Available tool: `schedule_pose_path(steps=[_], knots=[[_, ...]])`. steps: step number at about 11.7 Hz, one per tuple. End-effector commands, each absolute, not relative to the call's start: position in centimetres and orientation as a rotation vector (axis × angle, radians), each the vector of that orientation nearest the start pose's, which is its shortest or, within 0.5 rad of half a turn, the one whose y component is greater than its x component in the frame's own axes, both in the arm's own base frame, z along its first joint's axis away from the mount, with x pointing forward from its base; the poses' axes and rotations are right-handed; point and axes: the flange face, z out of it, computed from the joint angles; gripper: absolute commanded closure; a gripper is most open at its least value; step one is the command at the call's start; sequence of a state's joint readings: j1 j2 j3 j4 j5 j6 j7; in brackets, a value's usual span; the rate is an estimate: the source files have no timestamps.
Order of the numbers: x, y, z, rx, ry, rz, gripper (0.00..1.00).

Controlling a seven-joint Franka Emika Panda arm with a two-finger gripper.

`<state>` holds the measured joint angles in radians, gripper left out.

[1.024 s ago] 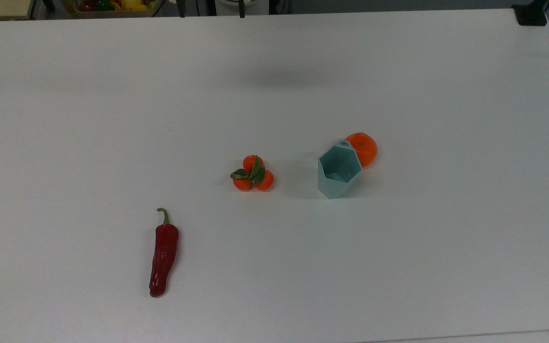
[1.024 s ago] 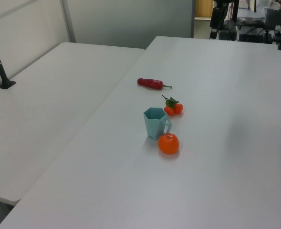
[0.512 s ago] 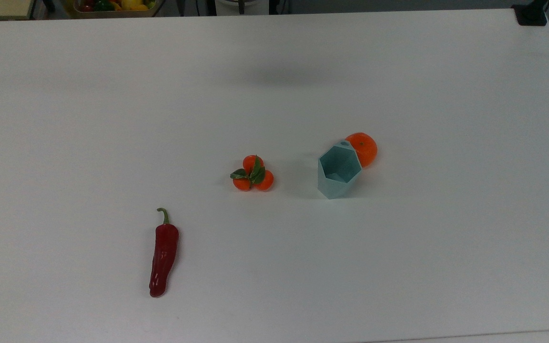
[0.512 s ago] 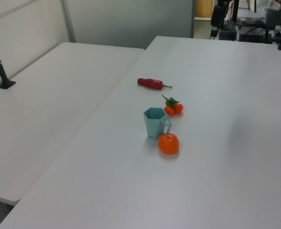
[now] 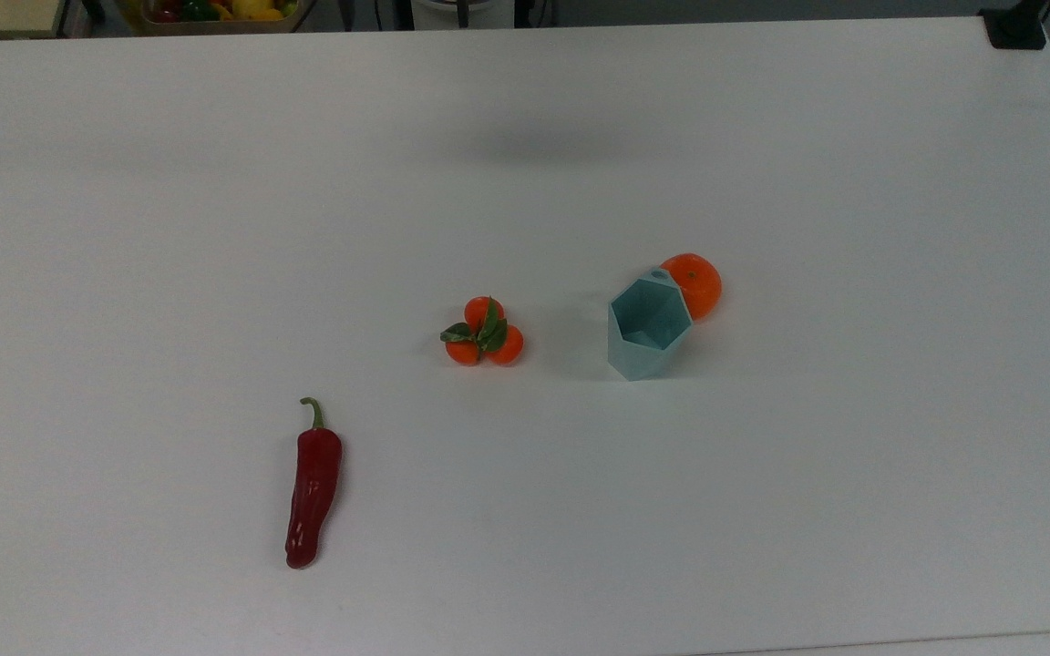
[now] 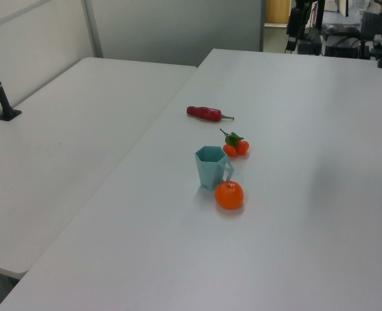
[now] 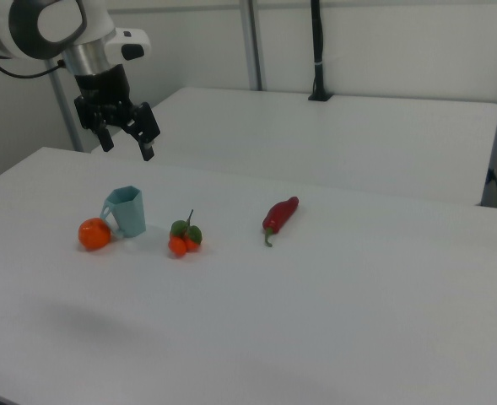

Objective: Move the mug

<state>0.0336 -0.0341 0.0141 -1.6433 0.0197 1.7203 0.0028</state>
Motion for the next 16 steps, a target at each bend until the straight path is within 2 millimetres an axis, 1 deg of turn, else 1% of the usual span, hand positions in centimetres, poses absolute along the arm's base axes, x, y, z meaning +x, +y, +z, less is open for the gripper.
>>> schedule_pose_path(steps=[1, 3, 4, 5, 6, 7, 8, 9, 10, 11, 12, 14, 15, 16], knots=[[54.6, 3.2, 61.5, -3.098, -0.116, -0.097, 0.0], [54.5, 4.0, 61.2, -3.098, -0.114, -0.077, 0.0], [54.8, 5.5, 60.7, -3.088, -0.109, -0.07, 0.0], [55.0, 7.8, 59.9, -3.087, -0.017, -0.052, 0.0], [55.1, 10.9, 60.0, -3.074, 0.137, -0.096, 0.0], [54.9, 13.9, 60.2, -3.058, 0.215, -0.139, 0.0], [54.9, 16.2, 59.5, -3.051, 0.273, -0.15, 0.0], [55.2, 18.1, 59.0, -3.033, 0.324, -0.177, 0.0], [56.0, 19.7, 57.7, -3.011, 0.413, -0.202, 0.0], [56.3, 22.3, 56.1, -3.015, 0.434, -0.23, 0.0], [57.0, 24.0, 54.1, -3.015, 0.451, -0.262, 0.0], [58.8, 25.3, 50.6, -2.991, 0.524, -0.315, 0.0], [59.4, 25.5, 49.8, -2.978, 0.548, -0.335, 0.0], [60.1, 25.9, 48.6, -2.962, 0.569, -0.367, 0.01]])
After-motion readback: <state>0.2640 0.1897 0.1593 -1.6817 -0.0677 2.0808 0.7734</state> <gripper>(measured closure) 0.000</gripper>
